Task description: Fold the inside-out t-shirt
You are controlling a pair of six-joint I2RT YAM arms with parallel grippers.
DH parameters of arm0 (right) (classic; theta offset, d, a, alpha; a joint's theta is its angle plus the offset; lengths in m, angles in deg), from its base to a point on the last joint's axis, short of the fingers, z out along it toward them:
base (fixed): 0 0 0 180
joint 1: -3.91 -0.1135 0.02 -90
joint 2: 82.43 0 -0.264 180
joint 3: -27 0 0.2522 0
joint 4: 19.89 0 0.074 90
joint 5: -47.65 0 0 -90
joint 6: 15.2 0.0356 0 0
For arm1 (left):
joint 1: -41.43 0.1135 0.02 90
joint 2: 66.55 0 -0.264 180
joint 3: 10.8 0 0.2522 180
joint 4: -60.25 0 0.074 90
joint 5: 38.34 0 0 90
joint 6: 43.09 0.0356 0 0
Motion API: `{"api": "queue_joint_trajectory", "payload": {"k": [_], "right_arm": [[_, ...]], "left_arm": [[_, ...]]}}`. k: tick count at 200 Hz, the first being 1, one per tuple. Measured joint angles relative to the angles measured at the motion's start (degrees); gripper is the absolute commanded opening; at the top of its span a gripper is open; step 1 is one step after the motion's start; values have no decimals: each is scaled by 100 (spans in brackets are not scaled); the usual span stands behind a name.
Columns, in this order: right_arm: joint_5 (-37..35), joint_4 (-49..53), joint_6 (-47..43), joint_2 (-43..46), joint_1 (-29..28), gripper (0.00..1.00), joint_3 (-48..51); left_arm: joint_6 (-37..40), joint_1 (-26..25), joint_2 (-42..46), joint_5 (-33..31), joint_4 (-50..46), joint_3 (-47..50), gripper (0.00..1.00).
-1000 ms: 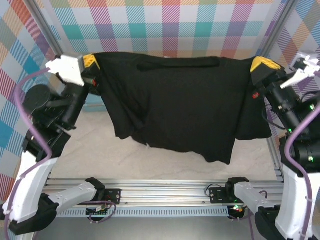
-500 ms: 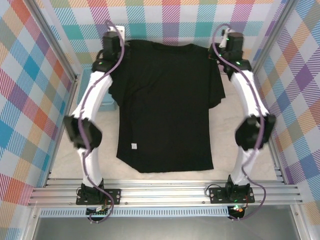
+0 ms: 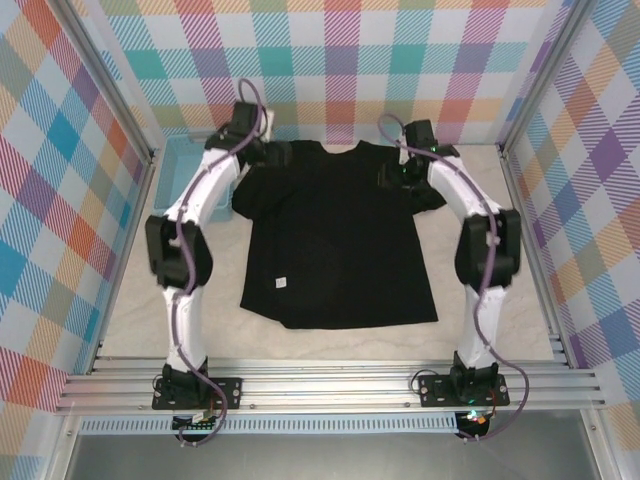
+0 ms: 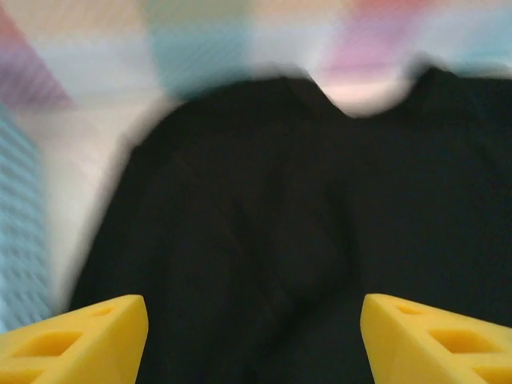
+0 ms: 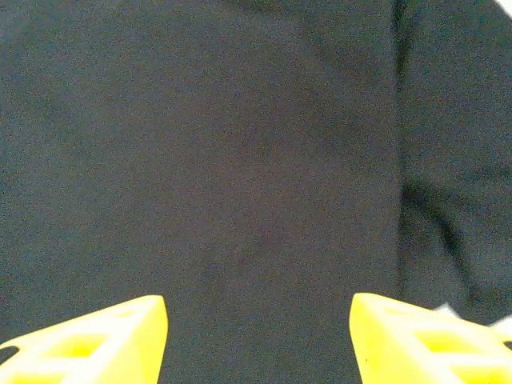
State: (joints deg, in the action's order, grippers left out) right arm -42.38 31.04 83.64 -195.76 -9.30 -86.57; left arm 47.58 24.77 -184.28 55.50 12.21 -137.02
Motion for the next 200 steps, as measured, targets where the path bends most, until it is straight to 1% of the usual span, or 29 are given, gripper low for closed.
{"api": "queue_joint_trajectory", "payload": {"k": [17,35,48,63,77,90,111,120,130,156,166,177,194,200], "right_arm": [[74,-487,-79,1464,-219,65,1412],[205,-817,-35,2872,-212,68,2863],[352,-922,72,3532,-175,70,3755],[507,-922,227,3871,-133,70,4542],[597,-857,304,3893,-133,70,4946],[612,-791,339,3893,-133,70,5053],[612,-872,398,3974,-96,70,5053],[612,-892,404,4061,-59,70,5053],[612,-922,407,4162,-26,70,5053],[614,-1021,420,4242,13,71,5053],[619,-1029,422,4225,17,70,5053],[636,-1047,422,4197,17,70,5053],[645,-1051,422,4166,22,70,5053],[656,-1051,422,4166,35,71,5053]], "left_arm": [[50,-557,1180,286,673,1832,69],[271,-1298,2264,557,1239,3578,69],[496,-1849,2806,662,1552,4634,69],[804,-2575,2992,741,1714,5375,68],[1126,-3163,2710,774,1687,5508,63],[1502,-3628,2216,787,1768,5390,62],[2059,-4072,1615,785,1954,5335,60],[2225,-4135,1519,833,1987,5366,59],[2358,-4144,1502,855,2011,5396,54],[2664,-4144,1464,732,2155,5388,31],[2817,-4144,1403,673,2199,5381,25],[2883,-4144,1342,660,2260,5377,21],[2968,-4144,1340,658,2291,5370,19],[2999,-4144,1340,658,2291,5370,15]]}}
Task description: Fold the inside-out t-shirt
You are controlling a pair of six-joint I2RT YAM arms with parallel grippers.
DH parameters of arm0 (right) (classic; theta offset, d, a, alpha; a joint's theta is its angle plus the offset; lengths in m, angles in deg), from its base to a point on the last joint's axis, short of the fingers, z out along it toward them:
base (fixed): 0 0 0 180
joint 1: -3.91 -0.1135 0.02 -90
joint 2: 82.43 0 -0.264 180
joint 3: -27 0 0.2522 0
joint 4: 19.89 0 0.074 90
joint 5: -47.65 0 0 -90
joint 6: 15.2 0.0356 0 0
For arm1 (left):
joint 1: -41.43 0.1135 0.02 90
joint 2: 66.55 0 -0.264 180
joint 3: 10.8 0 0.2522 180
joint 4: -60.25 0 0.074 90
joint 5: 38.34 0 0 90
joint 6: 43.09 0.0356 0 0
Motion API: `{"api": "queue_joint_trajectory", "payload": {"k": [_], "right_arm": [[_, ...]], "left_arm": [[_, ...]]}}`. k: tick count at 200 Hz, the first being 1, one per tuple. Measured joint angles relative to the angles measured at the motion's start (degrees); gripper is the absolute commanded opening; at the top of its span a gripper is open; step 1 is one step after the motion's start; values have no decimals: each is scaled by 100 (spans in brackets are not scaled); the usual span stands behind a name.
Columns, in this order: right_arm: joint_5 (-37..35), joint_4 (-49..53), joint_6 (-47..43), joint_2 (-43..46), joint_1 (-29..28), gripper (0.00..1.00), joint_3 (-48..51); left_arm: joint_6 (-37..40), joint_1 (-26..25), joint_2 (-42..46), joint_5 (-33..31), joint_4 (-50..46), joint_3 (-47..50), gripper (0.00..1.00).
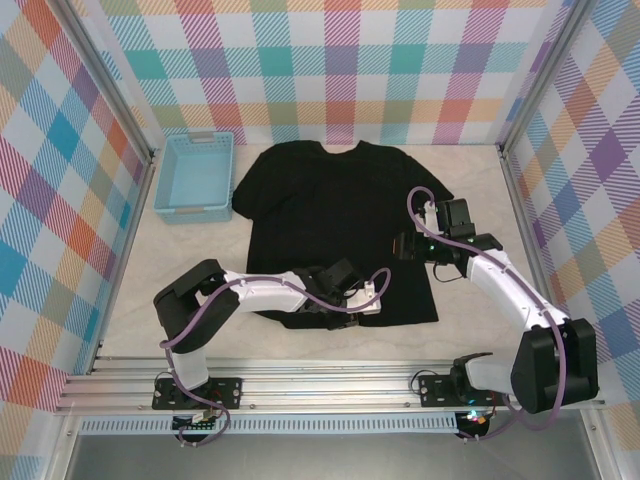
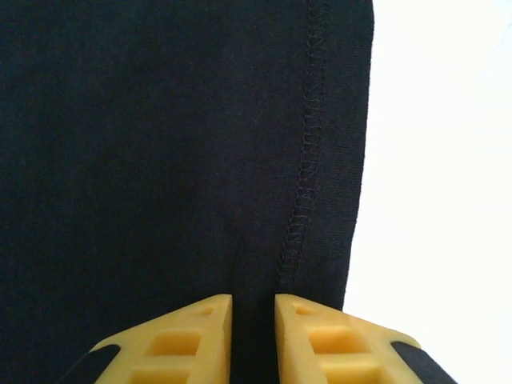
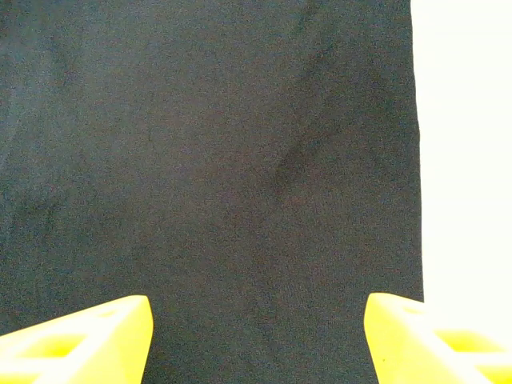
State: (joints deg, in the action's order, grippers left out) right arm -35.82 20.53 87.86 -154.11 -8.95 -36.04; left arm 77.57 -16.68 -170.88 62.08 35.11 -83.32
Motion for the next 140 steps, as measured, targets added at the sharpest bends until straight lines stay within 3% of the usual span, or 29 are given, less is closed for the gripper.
{"api": "queue_joint_trajectory", "payload": {"k": [33,57,102,140], "right_arm": [[4,11,11,0,15,70,0],[66,127,61,76,15,70,0],[481,264,249,695,13,70,264],[820,426,343,619,-155,70,592]], "left_arm": [[9,22,-9,7,39,-39,1],[-382,214,39,332,57,-74,1],[-1303,1086,595,1484,186,-114,3],[-1797,1464,496,2087,280,-149,3]]}}
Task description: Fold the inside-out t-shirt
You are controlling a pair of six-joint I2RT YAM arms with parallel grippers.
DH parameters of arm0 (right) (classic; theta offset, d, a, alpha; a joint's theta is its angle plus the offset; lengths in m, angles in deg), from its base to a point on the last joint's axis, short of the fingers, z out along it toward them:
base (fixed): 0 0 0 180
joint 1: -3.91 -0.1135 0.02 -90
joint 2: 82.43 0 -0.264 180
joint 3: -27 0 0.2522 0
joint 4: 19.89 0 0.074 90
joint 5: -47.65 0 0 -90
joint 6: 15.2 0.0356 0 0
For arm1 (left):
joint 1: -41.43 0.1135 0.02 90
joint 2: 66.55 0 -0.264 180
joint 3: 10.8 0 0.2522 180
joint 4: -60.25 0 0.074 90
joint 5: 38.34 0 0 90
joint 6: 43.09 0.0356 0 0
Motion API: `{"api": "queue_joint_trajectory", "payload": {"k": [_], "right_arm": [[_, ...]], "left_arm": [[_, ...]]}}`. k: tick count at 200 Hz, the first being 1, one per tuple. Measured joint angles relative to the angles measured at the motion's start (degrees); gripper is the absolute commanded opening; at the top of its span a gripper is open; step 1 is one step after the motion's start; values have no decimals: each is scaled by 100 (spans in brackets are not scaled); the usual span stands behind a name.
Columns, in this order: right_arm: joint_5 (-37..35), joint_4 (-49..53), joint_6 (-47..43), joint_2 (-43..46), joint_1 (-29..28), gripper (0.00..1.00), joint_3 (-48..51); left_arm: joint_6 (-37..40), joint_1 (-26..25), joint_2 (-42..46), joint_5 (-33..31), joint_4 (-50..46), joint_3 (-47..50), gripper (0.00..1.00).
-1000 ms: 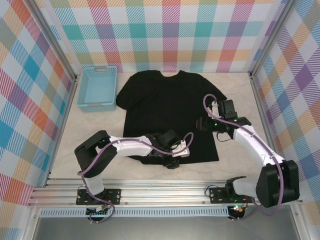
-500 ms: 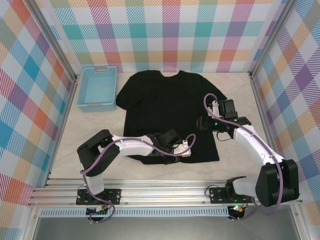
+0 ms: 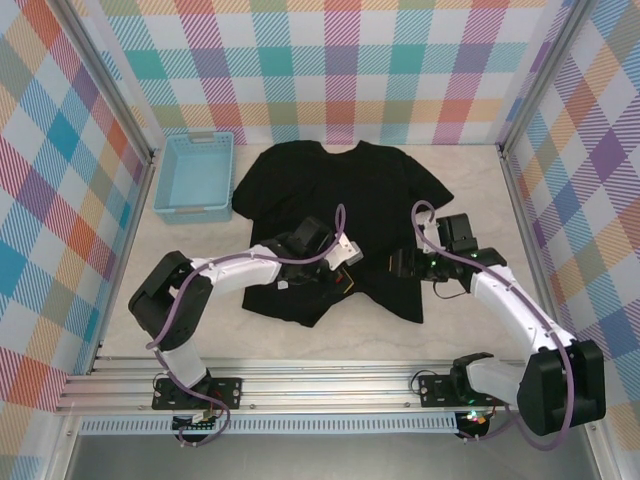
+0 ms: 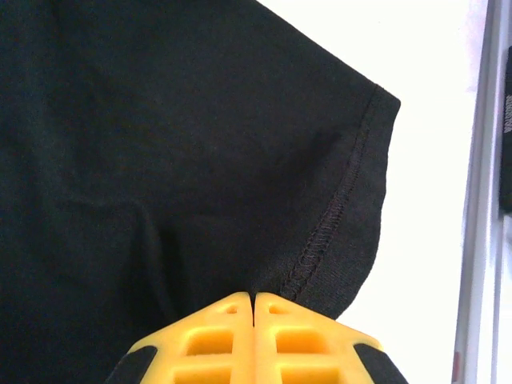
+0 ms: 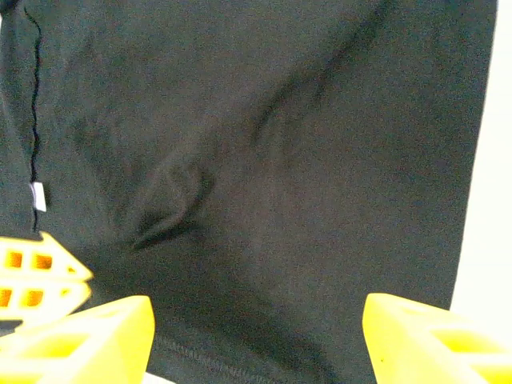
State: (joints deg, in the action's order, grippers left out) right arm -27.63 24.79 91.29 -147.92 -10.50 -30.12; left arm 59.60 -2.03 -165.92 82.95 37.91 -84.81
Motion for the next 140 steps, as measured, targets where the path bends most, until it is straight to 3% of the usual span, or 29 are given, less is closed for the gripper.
{"api": "queue_joint_trajectory", "payload": {"k": [62,99,140], "right_arm": [[450,-243,81,-7,-509,70,319],[538,-555,136,-295,-774,68,367],[531,-664,216,-481,-782,68,367]], "left_arm": [[-824,439,-201,535,293,-15,6],[-1123,614,-691,306,247,-304,10],[-1497,704,-828,-625,140,-339,41]]}}
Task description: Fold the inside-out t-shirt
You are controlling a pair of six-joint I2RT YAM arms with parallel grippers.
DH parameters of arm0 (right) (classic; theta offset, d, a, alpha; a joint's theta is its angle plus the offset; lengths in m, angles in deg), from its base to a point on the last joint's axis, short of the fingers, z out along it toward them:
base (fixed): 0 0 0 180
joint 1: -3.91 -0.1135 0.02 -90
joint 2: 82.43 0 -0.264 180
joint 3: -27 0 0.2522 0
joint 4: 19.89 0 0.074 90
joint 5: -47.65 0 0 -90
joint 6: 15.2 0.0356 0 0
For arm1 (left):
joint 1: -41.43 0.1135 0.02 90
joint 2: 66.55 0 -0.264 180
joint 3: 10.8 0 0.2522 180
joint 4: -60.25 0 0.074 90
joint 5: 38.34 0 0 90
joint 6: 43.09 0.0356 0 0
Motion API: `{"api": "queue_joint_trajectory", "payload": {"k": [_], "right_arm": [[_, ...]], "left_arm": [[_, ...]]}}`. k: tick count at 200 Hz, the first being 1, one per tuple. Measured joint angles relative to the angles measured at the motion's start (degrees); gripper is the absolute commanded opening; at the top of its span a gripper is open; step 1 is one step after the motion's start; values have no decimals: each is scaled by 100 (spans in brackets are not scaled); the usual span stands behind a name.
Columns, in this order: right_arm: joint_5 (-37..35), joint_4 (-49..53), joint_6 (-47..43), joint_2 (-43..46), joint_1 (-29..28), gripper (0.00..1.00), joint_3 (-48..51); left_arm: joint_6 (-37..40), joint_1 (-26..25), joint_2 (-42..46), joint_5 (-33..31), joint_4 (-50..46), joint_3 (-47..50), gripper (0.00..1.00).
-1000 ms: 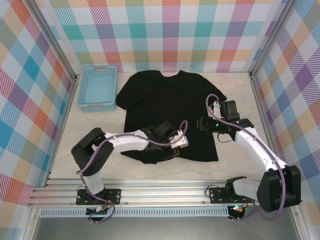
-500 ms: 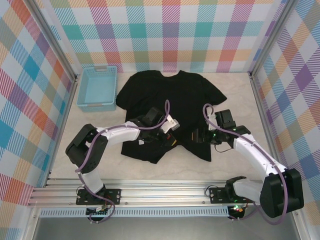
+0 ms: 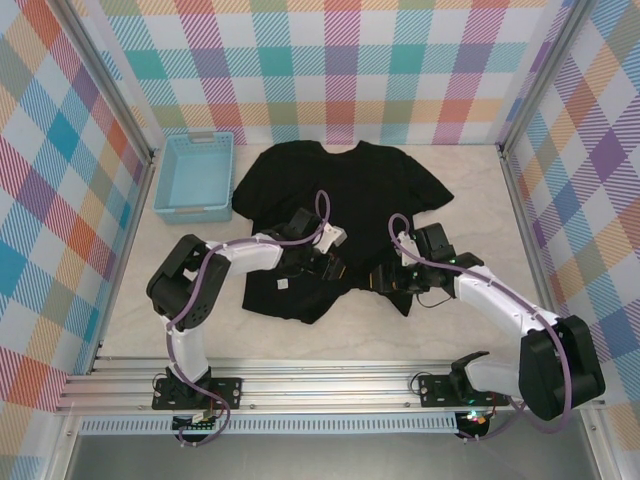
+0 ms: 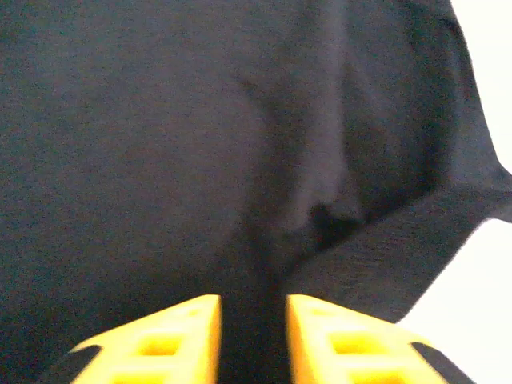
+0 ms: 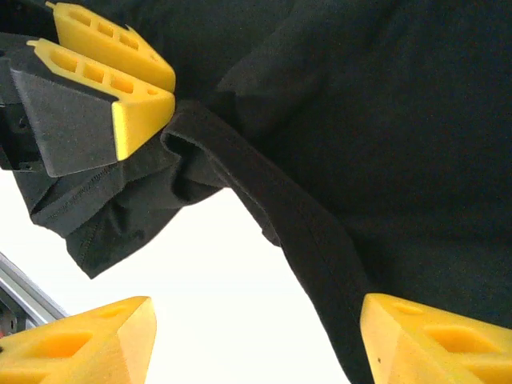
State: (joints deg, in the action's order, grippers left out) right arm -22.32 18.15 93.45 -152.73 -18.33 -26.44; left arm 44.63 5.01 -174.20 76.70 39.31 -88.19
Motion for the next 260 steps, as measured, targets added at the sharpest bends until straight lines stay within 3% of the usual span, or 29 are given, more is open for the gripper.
{"api": "queue_joint_trajectory", "payload": {"k": [49,93,142,212,260], "right_arm": [[-2,-81,7,-44,-15,68,0],[-2,-94,4,-214,-26,68,-2],[0,-101,4,-212,-26,68,-2],[-92,-68,0,-90,-26,68,-2],[-140,-48,-2,-87,-26,69,-2]], "left_arm": [[170,-138,1200,-682,4,1001,61],[1032,-1174,1825,-1687,-57,1327,78],[1740,-2009,1738,-2621,-114,1438,81],[2463,-2728,1703,-3134,164,1818,73],[2927,-3001,1147,-3792,632,1694,72]]}}
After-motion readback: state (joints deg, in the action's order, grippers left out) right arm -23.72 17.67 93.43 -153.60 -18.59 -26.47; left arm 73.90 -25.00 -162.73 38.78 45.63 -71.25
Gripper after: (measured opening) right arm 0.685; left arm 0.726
